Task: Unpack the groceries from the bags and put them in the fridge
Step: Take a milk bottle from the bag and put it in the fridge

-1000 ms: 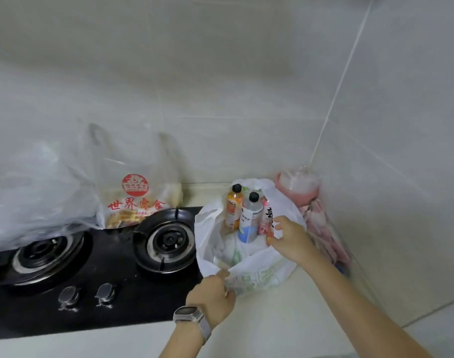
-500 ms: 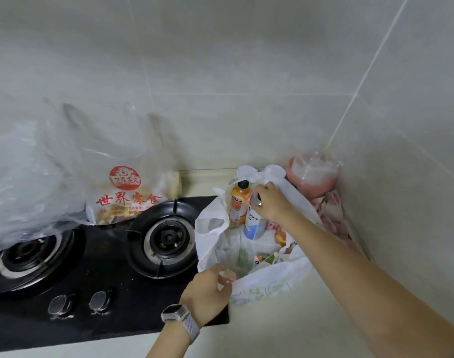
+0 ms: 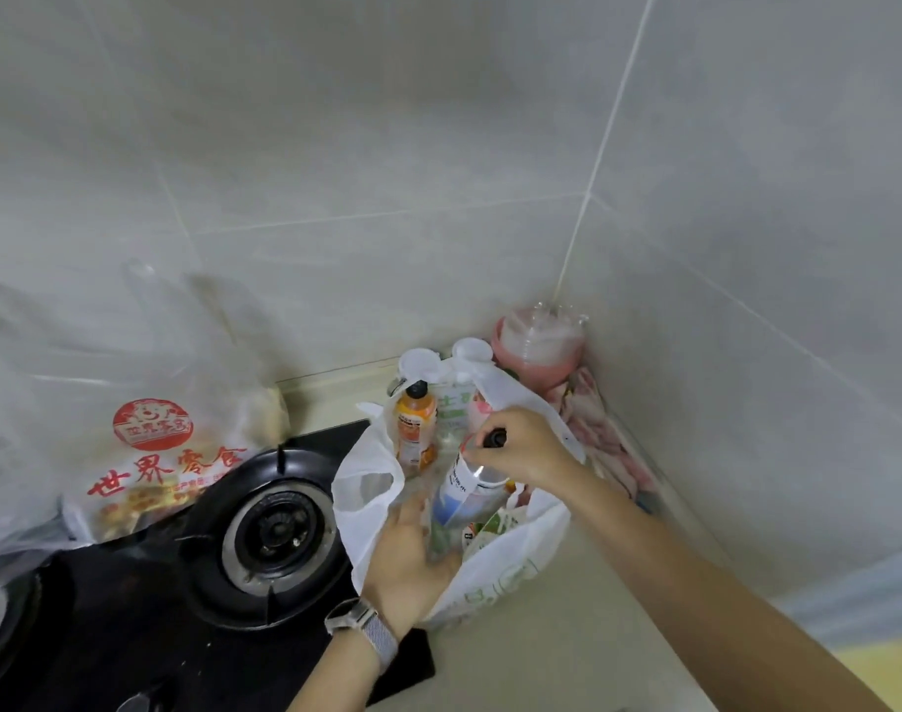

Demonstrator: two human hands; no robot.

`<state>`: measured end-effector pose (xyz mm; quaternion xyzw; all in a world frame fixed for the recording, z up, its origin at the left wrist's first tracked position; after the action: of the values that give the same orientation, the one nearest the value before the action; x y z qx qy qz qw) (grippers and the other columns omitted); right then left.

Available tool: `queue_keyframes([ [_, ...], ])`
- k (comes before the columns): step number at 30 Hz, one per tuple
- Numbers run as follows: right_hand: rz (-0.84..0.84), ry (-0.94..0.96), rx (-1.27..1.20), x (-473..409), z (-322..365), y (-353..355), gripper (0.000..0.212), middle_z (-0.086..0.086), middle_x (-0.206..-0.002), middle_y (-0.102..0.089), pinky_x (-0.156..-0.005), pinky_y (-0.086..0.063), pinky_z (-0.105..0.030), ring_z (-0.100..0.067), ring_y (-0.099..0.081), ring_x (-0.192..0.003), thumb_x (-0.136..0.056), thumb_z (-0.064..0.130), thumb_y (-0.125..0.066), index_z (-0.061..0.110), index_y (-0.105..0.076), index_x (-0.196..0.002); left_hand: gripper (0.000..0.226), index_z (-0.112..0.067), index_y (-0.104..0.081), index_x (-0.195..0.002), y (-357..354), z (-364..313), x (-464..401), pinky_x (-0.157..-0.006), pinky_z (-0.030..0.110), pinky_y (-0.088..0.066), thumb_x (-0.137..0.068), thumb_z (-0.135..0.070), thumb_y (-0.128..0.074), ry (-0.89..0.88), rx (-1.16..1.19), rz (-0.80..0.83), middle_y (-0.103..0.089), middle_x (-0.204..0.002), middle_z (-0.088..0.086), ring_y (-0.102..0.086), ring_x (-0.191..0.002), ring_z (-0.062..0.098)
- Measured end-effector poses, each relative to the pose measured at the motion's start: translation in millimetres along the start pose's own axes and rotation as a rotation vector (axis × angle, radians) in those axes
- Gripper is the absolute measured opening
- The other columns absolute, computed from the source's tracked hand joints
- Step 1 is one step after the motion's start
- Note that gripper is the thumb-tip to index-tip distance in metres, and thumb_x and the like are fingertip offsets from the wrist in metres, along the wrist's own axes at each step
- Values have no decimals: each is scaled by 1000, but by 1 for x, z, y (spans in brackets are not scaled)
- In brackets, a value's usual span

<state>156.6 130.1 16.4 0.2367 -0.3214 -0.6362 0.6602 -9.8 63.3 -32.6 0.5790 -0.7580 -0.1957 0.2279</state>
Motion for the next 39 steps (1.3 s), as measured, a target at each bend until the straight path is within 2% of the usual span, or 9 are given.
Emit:
queue_keyframes([
  [6, -120, -208, -433, 88, 17, 66, 16, 10, -44, -46, -36, -31, -15, -5, -38, -33, -79, 12, -73, 14, -63, -67, 95, -23, -46, -135, -9, -23, -9, -100, 32, -40, -49, -61, -61, -147, -152, -53, -50, -130, -2, -45, -123, 20],
  [12, -324, -308, -718, 196, 4, 117, 28, 7, -43, -35, -35, -21, -13, -7, -29, -34, -83, 11, -73, 15, -53, -64, 78, -35, -50, -123, -42, -66, 2, -81, 16, -40, -51, -48, -77, -413, -71, 210, -55, -111, -19, -57, -104, 10],
  [16, -456, -370, -837, 282, -15, 136, 29, 4, -47, -33, -35, -15, -12, -8, -25, -36, -87, 6, -65, 14, -48, -65, 71, -34, -57, -116, -70, -115, 28, -78, 28, -51, -49, -50, -72, -641, -102, 327, -63, -103, -18, -62, -92, 10],
  [20, -528, -443, -955, 374, -32, 149, 19, -1, -47, -47, -33, -34, -16, -15, -45, -34, -84, 22, -64, 8, -53, -80, 68, -36, -59, -112, -113, -161, 72, -70, 21, -51, -47, -46, -77, -834, -97, 518, -65, -94, -18, -61, -82, 3],
  [23, -558, -647, -819, 441, -62, 150, 49, -7, -70, -57, -50, -52, -29, -25, -56, -56, -68, 48, -71, 10, -63, -97, 69, -40, -56, -110, -148, -191, 110, -68, 23, -52, -44, -45, -74, -954, -134, 637, -64, -89, -20, -59, -78, 3],
  [26, -535, -769, -839, 505, -89, 139, 40, -5, -98, -68, -73, -59, -45, -22, -64, -86, -79, 50, -68, 20, -70, -104, 71, -45, -57, -111, -180, -211, 149, -72, 25, -53, -40, -49, -69, -1005, -195, 732, -65, -92, -21, -61, -80, 3],
  [28, -470, -740, -1018, 543, -102, 126, 50, -9, -108, -69, -71, -59, -50, -30, -66, -95, -75, 53, -71, 18, -70, -111, 71, -47, -57, -111, -201, -223, 178, -74, 22, -52, -42, -49, -70, -1082, -229, 785, -64, -94, -23, -62, -82, 2],
  [33, -287, -718, -1172, 618, -120, 96, 75, -14, -99, -73, -61, -60, -36, -29, -72, -82, -64, 72, -69, 14, -71, -111, 73, -47, -55, -116, -246, -256, 253, -76, 13, -45, -45, -49, -70, -1277, -316, 987, -57, -97, -29, -58, -88, -3],
  [39, -411, -579, -1387, 697, -141, 65, 68, -13, -107, -66, -48, -56, -26, -24, -72, -78, -71, 54, -74, 21, -52, -127, 71, -43, -55, -117, -303, -281, 342, -88, 18, -46, -47, -41, -71, -1448, -295, 1142, -51, -115, -27, -56, -103, -3],
])
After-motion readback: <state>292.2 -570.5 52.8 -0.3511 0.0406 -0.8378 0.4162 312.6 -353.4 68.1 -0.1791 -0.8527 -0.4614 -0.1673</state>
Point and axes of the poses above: each hand's wrist, its own x-axis away from the middle knuckle, its own y-axis out of the back of the hand, z = x × y, the point moved 4 cm from there along -x, towards the middle knuckle
